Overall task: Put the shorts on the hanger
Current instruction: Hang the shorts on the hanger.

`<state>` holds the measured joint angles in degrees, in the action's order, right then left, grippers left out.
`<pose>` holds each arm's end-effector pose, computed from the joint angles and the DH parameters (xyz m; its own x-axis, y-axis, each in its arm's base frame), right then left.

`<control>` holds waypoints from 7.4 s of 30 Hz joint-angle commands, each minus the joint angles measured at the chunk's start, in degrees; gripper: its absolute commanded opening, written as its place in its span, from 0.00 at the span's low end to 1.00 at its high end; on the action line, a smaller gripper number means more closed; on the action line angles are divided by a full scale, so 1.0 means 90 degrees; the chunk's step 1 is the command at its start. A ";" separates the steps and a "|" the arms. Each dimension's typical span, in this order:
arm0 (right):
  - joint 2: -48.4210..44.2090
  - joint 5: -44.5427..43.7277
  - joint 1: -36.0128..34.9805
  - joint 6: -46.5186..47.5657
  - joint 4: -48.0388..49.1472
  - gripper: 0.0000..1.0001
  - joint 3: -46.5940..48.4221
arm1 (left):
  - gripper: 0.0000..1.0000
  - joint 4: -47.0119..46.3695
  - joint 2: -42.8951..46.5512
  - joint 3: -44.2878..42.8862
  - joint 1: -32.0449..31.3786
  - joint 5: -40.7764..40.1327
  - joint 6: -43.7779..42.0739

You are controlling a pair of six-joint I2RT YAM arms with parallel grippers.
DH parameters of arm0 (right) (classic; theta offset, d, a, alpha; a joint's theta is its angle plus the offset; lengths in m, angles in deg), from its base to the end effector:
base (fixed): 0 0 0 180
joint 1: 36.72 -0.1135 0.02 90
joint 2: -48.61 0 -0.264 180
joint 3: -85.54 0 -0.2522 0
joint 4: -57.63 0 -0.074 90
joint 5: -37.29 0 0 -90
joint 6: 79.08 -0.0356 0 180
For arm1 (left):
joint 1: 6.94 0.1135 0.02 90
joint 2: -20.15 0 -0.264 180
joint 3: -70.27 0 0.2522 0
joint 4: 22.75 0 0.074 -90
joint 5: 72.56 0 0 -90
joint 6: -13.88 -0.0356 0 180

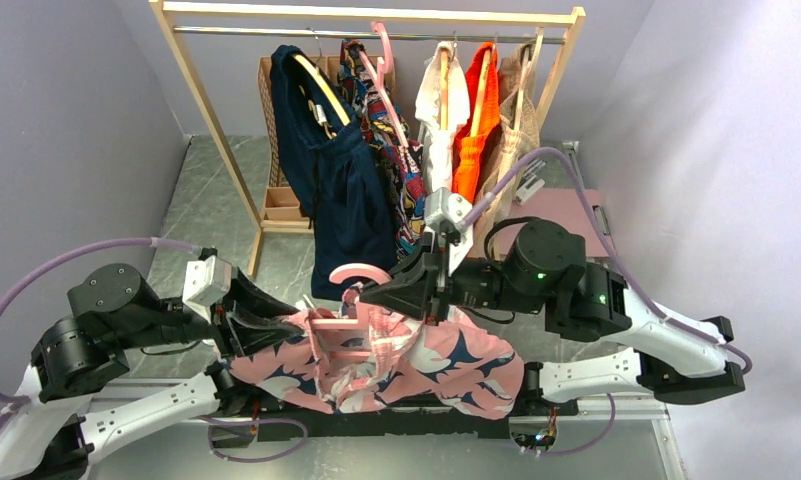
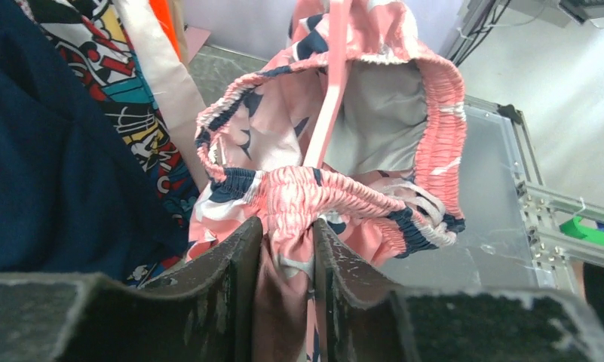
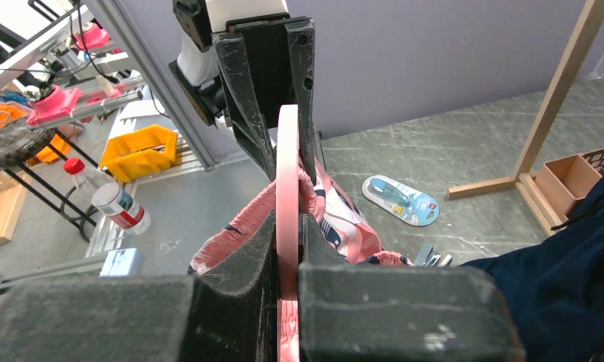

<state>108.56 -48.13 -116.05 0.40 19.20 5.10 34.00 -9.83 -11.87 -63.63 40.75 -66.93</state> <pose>0.0327 0.1888 0.5051 -0.1778 0.0393 -0.9833 -0.9783 0.1006 0.1809 0.0170 -0.0515 0.4361 -0.2006 0.0381 -0.9789 0.9645 0.1831 -0.1905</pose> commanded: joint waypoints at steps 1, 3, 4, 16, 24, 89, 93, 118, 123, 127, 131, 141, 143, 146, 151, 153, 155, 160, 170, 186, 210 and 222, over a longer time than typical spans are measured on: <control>-0.0414 -0.0281 0.0026 -0.0173 0.0617 0.00 -0.0096 | 0.43 0.0195 0.0039 -0.0154 0.0019 -0.0482 0.0155; -0.0564 -0.0346 0.0025 -0.0185 0.0678 0.00 -0.0115 | 0.53 0.0134 0.0012 -0.0279 0.0019 -0.0586 0.0160; -0.0637 -0.0372 0.0025 -0.0187 0.0696 0.00 -0.0104 | 0.57 0.0112 -0.0023 -0.0397 0.0017 -0.0621 0.0153; -0.0586 0.0393 0.0027 -0.0042 0.0983 0.00 0.1327 | 0.74 -0.0760 -0.0939 -0.3225 0.0019 -0.0012 -0.0030; -0.0933 0.0182 0.0027 -0.0108 0.1265 0.00 0.0667 | 0.75 0.0155 -0.1023 -0.3243 0.0019 -0.0346 -0.0275; -0.1483 -0.0332 0.0026 0.0095 0.1990 0.00 -0.0661 | 0.79 0.0993 -0.2118 -0.3935 0.0012 0.0539 -0.0253; -0.1528 -0.0372 0.0031 0.0159 0.1926 0.00 -0.0686 | 0.79 0.1603 -0.2094 -0.4200 0.0019 0.0302 -0.0183; -0.1238 -0.0263 0.0025 0.0290 0.1597 0.00 -0.0375 | 0.21 0.1971 -0.2920 -0.3275 0.0019 0.1178 -0.0796; -0.1194 -0.0289 0.0025 0.0267 0.1458 0.00 -0.0275 | 0.07 0.1684 -0.2717 -0.2954 0.0019 0.1078 -0.0746; -0.1219 -0.0347 0.0030 0.0223 0.1258 0.00 -0.0201 | 0.07 0.1200 -0.2352 -0.2674 0.0019 0.0862 -0.0640; -0.1179 -0.0191 0.0031 0.0230 0.1183 0.00 -0.0072 | 0.51 0.1066 -0.2179 -0.2531 0.0019 0.0811 -0.0576; -0.0885 0.0234 0.0025 0.0486 0.0623 0.00 0.0305 | 0.99 0.1527 -0.2078 -0.2771 0.0019 0.1069 -0.0521; -0.0843 0.0295 0.0026 0.0521 0.0546 0.00 0.0327 | 1.00 0.1572 -0.2060 -0.2746 0.0019 0.1101 -0.0523; -0.0785 0.0378 0.0030 0.0544 0.0493 0.00 0.0359 | 0.95 0.1739 -0.2113 -0.2753 0.0019 0.1113 -0.0601; -0.0799 0.0364 0.0025 0.0549 0.0540 0.00 0.0315 | 0.50 0.1929 -0.2302 -0.2808 0.0019 0.1372 -0.0762; -0.0795 0.0370 0.0026 0.0559 0.0527 0.00 0.0324 | 0.44 0.1978 -0.2370 -0.2812 0.0014 0.1421 -0.0798; -0.0799 0.0368 0.0025 0.0569 0.0501 0.00 0.0347 | 0.33 0.1982 -0.2412 -0.2803 0.0019 0.1474 -0.0822; -0.0864 0.0290 0.0027 0.0593 0.0485 0.00 0.0294 | 0.07 0.1863 -0.2384 -0.2727 0.0019 0.1350 -0.0820; -0.0792 -0.0036 0.0026 0.0541 -0.0021 0.39 0.0495 | 0.07 0.1077 -0.2047 -0.2756 0.0019 0.0495 -0.0757; -0.1595 -0.2180 0.0026 0.0144 -0.1780 0.60 0.0865 | 0.07 0.1022 -0.1122 -0.2560 0.0014 -0.0411 -0.0508; -0.1915 -0.3393 0.0026 0.0130 -0.2536 0.54 0.0702 | 0.07 0.1371 -0.0717 -0.2715 0.0013 -0.0722 -0.0343; -0.1777 -0.3404 0.0025 0.0002 -0.2863 0.38 0.0558 | 0.07 0.1383 -0.0580 -0.2870 0.0014 -0.0829 -0.0318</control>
<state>91.66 -77.79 -115.75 0.81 -4.80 10.89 49.80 -15.95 -35.26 -63.67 34.56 -70.49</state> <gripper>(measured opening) 0.408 0.156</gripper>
